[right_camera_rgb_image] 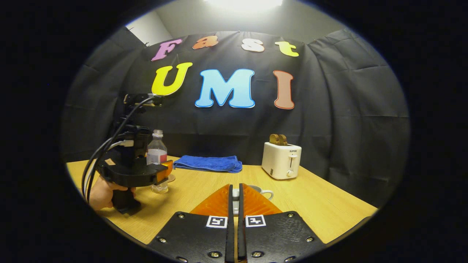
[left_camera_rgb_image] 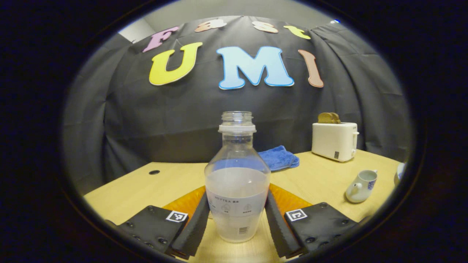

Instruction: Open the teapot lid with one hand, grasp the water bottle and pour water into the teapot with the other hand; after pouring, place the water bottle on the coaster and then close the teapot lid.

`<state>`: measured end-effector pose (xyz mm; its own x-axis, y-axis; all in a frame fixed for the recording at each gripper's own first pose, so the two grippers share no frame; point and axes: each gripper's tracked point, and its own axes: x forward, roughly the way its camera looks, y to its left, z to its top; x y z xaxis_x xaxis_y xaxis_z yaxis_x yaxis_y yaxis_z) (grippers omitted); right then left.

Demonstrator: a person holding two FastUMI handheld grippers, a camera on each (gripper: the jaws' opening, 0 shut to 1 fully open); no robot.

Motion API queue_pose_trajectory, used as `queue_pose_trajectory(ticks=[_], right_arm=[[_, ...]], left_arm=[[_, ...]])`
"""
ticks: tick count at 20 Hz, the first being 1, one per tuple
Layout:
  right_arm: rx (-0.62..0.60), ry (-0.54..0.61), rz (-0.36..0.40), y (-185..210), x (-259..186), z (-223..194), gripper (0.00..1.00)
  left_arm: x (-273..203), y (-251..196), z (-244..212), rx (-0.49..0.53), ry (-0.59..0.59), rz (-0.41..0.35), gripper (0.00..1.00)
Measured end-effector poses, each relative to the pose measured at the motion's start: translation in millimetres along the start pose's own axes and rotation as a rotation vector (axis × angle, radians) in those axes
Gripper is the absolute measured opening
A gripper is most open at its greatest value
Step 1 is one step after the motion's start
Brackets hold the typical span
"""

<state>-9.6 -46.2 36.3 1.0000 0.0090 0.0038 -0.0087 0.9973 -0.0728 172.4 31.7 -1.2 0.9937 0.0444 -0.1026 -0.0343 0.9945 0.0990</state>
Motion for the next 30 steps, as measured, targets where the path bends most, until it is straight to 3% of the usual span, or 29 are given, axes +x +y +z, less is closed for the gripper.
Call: queue_pose_trajectory(ticks=[3, 7, 9, 30], right_arm=[[0.024, 0.019, -0.001, -5, -26, -9, 0.04], [0.021, 0.028, 0.000, -6, -50, -17, 0.04], [0.026, 0.042, 0.018, 0, -55, -21, 0.04], [0.027, 0.095, -0.025, -24, -85, -55, 0.04]], left_arm=[[-2, -16, 3, 0.069, 0.001, -0.018, 0.87], [-3, -41, -1, 0.326, 0.039, -0.022, 0.87], [-4, -58, -3, 0.408, 0.047, -0.046, 0.88], [15, -153, -8, 1.217, -0.008, -0.143, 0.87]])
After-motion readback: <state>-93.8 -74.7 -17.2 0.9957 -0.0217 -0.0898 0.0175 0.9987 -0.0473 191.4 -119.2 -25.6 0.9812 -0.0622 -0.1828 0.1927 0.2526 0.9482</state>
